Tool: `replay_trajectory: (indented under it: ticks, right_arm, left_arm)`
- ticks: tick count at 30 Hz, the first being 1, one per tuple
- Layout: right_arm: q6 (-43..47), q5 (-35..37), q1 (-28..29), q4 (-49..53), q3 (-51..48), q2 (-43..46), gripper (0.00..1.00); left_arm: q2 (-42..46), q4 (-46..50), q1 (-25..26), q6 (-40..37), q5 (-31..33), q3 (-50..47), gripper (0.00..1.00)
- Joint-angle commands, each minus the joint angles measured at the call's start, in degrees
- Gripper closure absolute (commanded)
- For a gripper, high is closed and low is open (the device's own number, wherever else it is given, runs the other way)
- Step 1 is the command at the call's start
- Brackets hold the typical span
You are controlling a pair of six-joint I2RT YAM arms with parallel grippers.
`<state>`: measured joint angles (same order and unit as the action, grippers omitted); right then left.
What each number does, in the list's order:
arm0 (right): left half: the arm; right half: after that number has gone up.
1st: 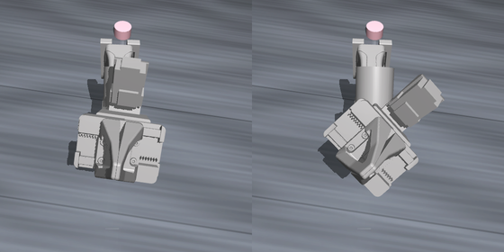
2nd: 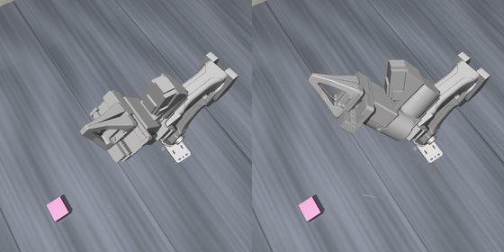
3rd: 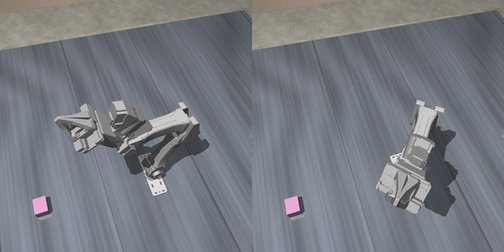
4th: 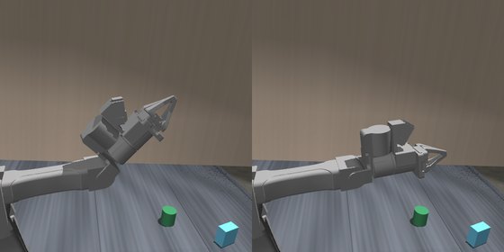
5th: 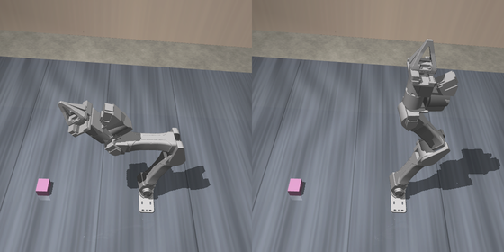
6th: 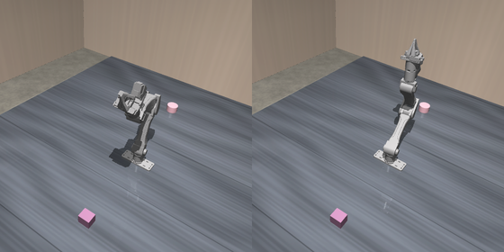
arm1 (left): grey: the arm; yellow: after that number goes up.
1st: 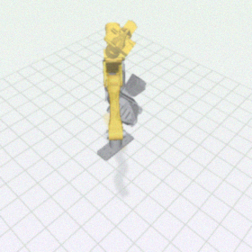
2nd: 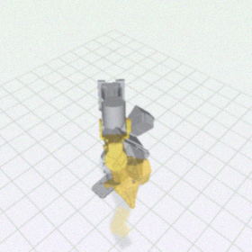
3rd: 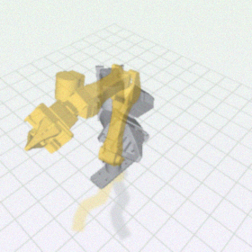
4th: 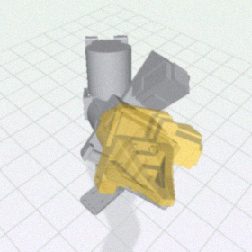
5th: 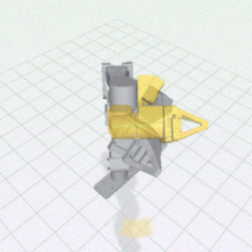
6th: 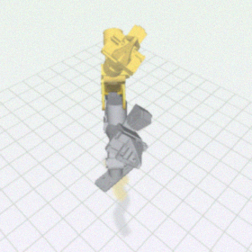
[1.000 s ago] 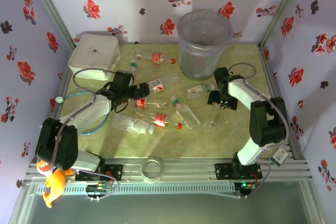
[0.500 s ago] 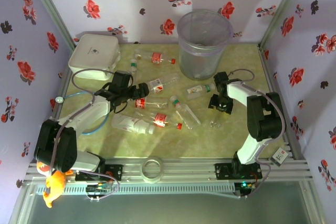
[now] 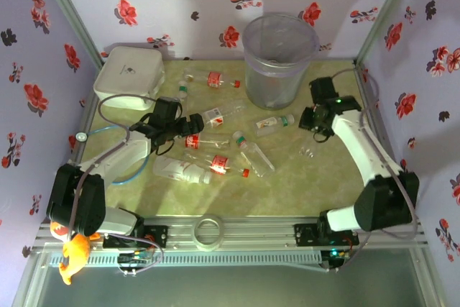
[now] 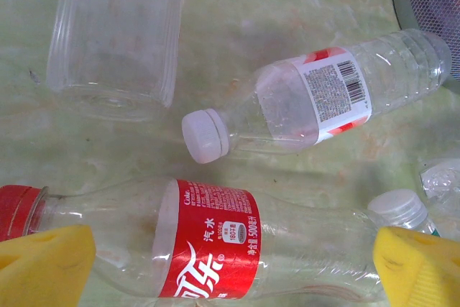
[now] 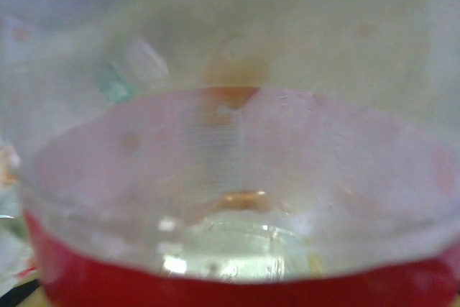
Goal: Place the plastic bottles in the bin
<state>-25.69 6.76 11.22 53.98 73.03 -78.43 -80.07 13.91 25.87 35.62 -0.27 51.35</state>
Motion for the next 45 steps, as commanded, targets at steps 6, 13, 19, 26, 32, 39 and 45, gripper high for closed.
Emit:
replay_trajectory:
  ticks: [6,13,19,26,32,39,45]
  right_arm:
    - [9.0,2.0,-0.6,1.3,27.2,-5.8,0.54]
    - [9.8,-4.0,-0.7,-3.0,54.3,-25.3,0.55]
    - [6.4,-6.6,-0.8,-1.3,78.3,-42.2,0.56]
    - [2.5,-10.6,-0.9,-5.9,79.5,-48.3,0.58]
    - [3.0,-12.9,-0.8,-7.8,75.0,-50.7,0.57]
    - [3.4,-12.9,-0.8,-8.1,75.3,-55.9,0.57]
    - [3.9,-13.4,-0.5,-8.0,75.3,-59.9,0.57]
  left_arm:
    - [0.3,-0.4,-0.4,0.0,-0.6,0.7,0.00]
    - [1.1,-0.8,-0.4,1.3,-1.4,-0.8,0.00]
    - [3.7,-1.9,-0.4,2.5,-1.7,-3.1,0.00]
    - [6.0,-1.3,-0.4,2.6,-1.6,-3.7,0.00]
    - [6.3,-1.1,-0.5,2.5,-1.6,-3.6,0.00]
    - [5.3,-1.9,-0.5,3.1,-1.7,-3.8,0.00]
    - [5.1,-1.9,-0.5,3.1,-1.6,-3.7,0.00]
